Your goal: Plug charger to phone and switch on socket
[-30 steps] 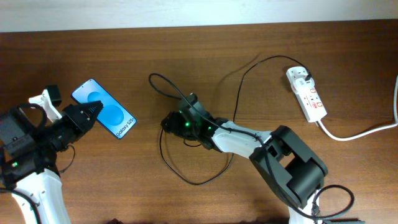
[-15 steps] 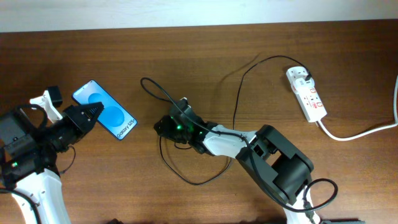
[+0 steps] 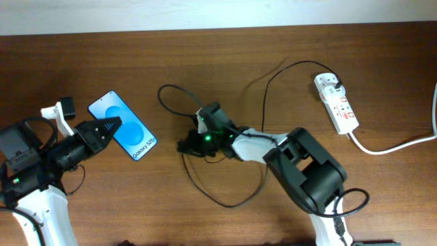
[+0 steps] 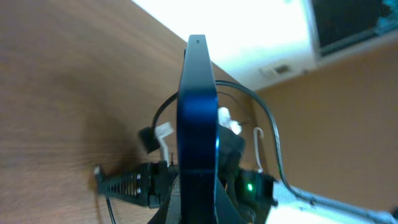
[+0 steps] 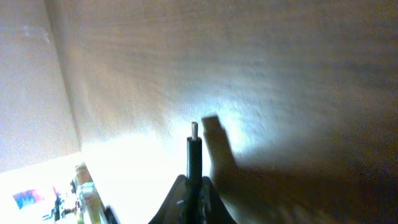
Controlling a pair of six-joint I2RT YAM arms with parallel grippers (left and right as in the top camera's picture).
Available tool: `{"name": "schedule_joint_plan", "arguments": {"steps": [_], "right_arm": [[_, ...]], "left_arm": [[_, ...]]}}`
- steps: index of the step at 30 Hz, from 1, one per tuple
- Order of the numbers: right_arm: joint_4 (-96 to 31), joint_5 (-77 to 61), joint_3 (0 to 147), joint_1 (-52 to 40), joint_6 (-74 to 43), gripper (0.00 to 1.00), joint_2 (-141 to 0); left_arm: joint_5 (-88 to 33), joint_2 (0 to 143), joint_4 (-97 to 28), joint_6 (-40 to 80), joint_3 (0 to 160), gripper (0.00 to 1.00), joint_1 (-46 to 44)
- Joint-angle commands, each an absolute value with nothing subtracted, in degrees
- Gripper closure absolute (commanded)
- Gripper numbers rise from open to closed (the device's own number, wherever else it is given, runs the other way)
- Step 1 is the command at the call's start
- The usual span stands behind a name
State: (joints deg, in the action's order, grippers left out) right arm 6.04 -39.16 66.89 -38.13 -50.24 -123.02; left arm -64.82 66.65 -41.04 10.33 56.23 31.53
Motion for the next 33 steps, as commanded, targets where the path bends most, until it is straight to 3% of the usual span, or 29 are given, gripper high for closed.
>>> {"name": "schedule_joint_plan", "arguments": {"steps": [1, 5, 8, 13, 18, 22, 25, 33], "right_arm": [[-2.5, -56.3, 66.2, -36.3, -34.9, 0.96, -113.7], [-23.4, -61.1, 66.2, -36.4, -18.5, 0.96, -99.8], [-37.1, -61.1, 66.2, -36.4, -10.7, 0.96, -90.0], [-38.9, -65.6, 66.2, -36.4, -10.7, 0.96, -83.0], [-44.2, -68.0, 65.8, -36.5, -8.9, 0.96, -83.1], [-54.5, -70.8, 65.8, -36.4, 0.4, 0.96, -83.0], [-57.5, -78.2, 65.8, -35.5, 8.0, 0.96, -83.0], [-55.4, -88.8, 65.8, -23.0, 12.8, 0.95, -83.8]], "left_arm": [[-78.6, 66.3, -40.8, 2.3, 56.6, 1.00, 31.8], [-89.6, 66.3, -39.7, 0.1, 56.6, 1.00, 31.5], [-90.2, 66.3, -39.3, 0.2, 56.6, 1.00, 28.6], [-90.1, 66.3, -39.3, 6.6, 56.6, 1.00, 24.4], [-74.9, 66.3, -36.3, 37.3, 56.6, 1.00, 23.8], [-70.5, 66.3, -26.0, 47.3, 56.6, 1.00, 16.6], [-69.4, 66.3, -21.4, 48.3, 56.6, 1.00, 10.0], [-72.2, 66.3, -19.9, 48.6, 56.6, 1.00, 9.5]]}}
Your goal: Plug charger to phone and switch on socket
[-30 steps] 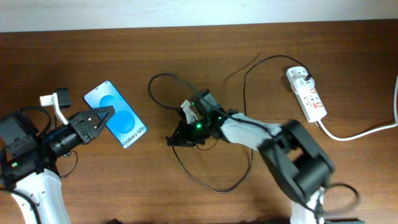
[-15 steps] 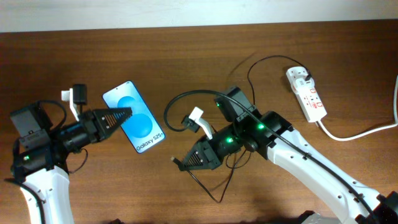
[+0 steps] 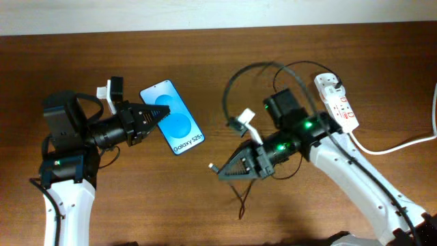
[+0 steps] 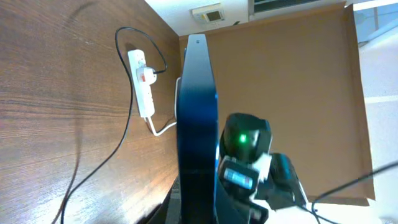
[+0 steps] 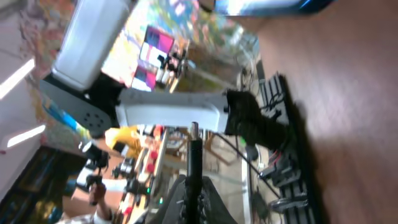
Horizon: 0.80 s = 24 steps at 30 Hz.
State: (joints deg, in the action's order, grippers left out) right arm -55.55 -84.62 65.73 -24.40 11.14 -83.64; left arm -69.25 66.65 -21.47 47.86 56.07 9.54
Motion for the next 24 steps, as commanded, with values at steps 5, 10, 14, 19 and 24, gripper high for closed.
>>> {"name": "schedule_joint_plan", "arguments": {"steps": [5, 10, 14, 19, 24], "right_arm": [[-45.4, -85.6, 65.8, -22.4, -2.2, 0.96, -86.0], [-32.6, -78.9, 65.8, -25.4, -19.3, 0.96, -86.0], [-30.3, -79.0, 65.8, -27.0, -23.2, 0.96, -86.0], [-22.7, -79.0, 65.8, -28.0, -29.5, 0.96, -86.0], [-22.0, -78.8, 65.8, -29.6, -29.5, 0.96, -86.0]], "left_arm": [[-72.2, 66.3, -16.3, 48.6, 56.6, 1.00, 9.5], [-72.2, 66.3, -12.6, 48.6, 56.6, 1.00, 9.5], [-72.2, 66.3, -12.6, 48.6, 56.6, 1.00, 9.5], [-72.2, 66.3, -12.6, 48.6, 56.6, 1.00, 9.5], [-72.0, 66.3, -12.6, 48.6, 56.6, 1.00, 9.5]]}}
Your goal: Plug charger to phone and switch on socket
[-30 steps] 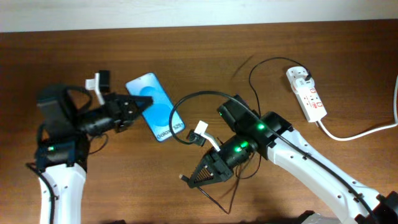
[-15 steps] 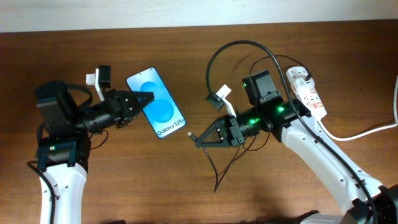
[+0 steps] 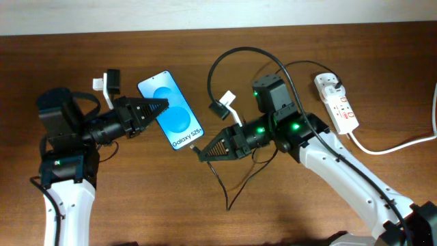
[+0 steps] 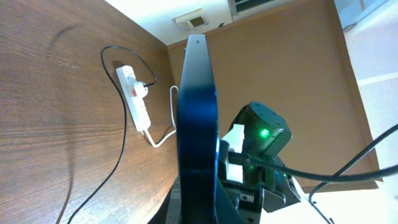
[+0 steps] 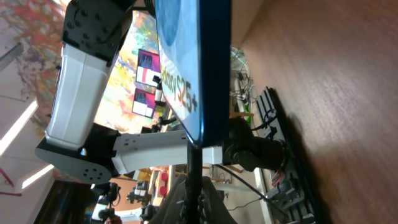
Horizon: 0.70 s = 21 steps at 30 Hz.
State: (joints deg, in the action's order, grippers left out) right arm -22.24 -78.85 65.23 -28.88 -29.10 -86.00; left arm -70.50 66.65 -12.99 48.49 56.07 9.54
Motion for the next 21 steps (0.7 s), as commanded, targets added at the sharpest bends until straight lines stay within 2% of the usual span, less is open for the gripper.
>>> {"name": "schedule_joint_plan", "arguments": {"steps": [1, 7, 21], "right_arm": [[-22.0, -78.8, 65.8, -29.6, -29.5, 0.96, -86.0], [-18.1, -78.7, 65.8, -29.6, -32.1, 0.96, -86.0], [-18.1, -75.7, 65.8, -28.3, -32.2, 0.96, -86.0]], "left_arm": [[-72.0, 66.3, -12.6, 48.6, 56.6, 1.00, 9.5], [-72.1, 66.3, -12.6, 48.6, 56.6, 1.00, 9.5], [-73.6, 66.3, -12.6, 48.6, 56.6, 1.00, 9.5]]}}
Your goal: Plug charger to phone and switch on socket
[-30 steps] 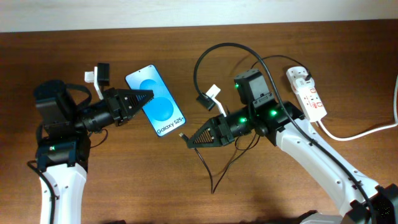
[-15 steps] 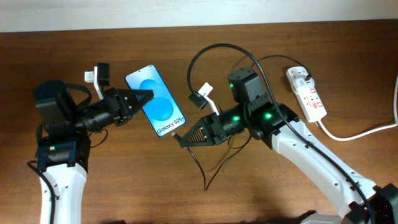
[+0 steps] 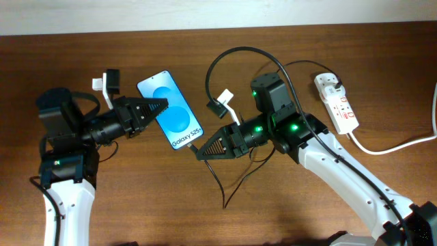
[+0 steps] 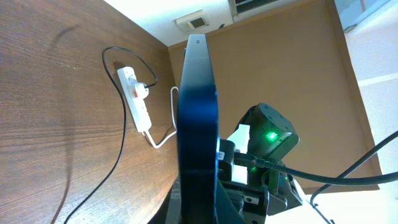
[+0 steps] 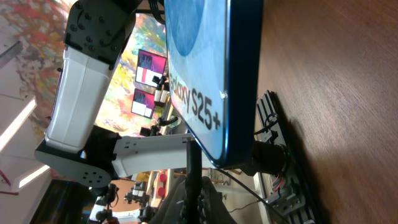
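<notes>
My left gripper (image 3: 156, 108) is shut on a blue phone (image 3: 171, 120) and holds it above the table, screen up, its bottom end toward the right arm. The left wrist view shows the phone (image 4: 198, 124) edge-on. My right gripper (image 3: 199, 154) is shut on the black charger plug (image 5: 194, 158), whose tip meets the phone's bottom edge (image 5: 233, 163); whether it is seated in the port cannot be told. The black cable (image 3: 229, 58) loops back to the white socket strip (image 3: 336, 102) at the right.
The strip's white mains lead (image 3: 389, 145) runs off the right edge. Slack black cable (image 3: 232, 183) lies on the wooden table (image 3: 136, 198) below the right gripper. The strip (image 4: 137, 96) also shows small in the left wrist view.
My right gripper has edged slightly left with the plug, so the phone's bottom end looms larger in the right wrist view. The left arm and phone have barely moved.
First my left gripper held the phone at the far left while my right gripper held the plug down at the table's middle. Then both were lifted and facing each other, apart. Then the plug tip reached the phone's bottom edge, and now presses closer.
</notes>
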Controlling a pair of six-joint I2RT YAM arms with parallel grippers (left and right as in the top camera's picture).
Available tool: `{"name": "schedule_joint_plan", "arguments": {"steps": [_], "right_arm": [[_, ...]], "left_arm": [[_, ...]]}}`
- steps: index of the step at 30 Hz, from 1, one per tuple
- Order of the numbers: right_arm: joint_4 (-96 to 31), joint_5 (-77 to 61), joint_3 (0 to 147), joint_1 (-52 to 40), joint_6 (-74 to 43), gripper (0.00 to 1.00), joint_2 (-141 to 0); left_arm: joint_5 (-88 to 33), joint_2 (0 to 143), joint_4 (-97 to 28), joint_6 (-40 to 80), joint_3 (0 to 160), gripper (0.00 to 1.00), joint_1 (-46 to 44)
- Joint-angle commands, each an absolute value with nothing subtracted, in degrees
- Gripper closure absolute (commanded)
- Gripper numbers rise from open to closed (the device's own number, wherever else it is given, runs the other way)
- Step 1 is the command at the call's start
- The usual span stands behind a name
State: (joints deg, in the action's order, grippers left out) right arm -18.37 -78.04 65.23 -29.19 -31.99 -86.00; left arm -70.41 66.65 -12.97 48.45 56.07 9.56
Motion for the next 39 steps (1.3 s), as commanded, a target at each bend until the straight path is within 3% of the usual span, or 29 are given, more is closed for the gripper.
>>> {"name": "schedule_joint_plan", "arguments": {"steps": [1, 18, 23, 28, 39], "right_arm": [[-18.1, -75.8, 65.8, -27.7, -32.2, 0.96, -86.0], [-17.8, -68.1, 65.8, -27.0, -35.0, 0.96, -86.0], [-15.8, -66.4, 65.8, -27.0, -35.1, 0.96, -86.0], [-4.9, -62.3, 65.8, -29.2, -43.6, 0.96, -86.0], [-3.3, -55.7, 65.8, -33.3, -42.2, 0.96, -86.3]], "left_arm": [[-73.9, 66.3, -12.6, 48.6, 56.6, 1.00, 9.5], [-75.1, 66.3, -12.6, 48.6, 56.6, 1.00, 9.5], [-75.8, 66.3, -12.6, 48.6, 56.6, 1.00, 9.5], [-76.1, 66.3, -12.7, 48.6, 56.6, 1.00, 9.5], [-78.5, 66.3, -12.6, 50.1, 56.6, 1.00, 9.5]]}}
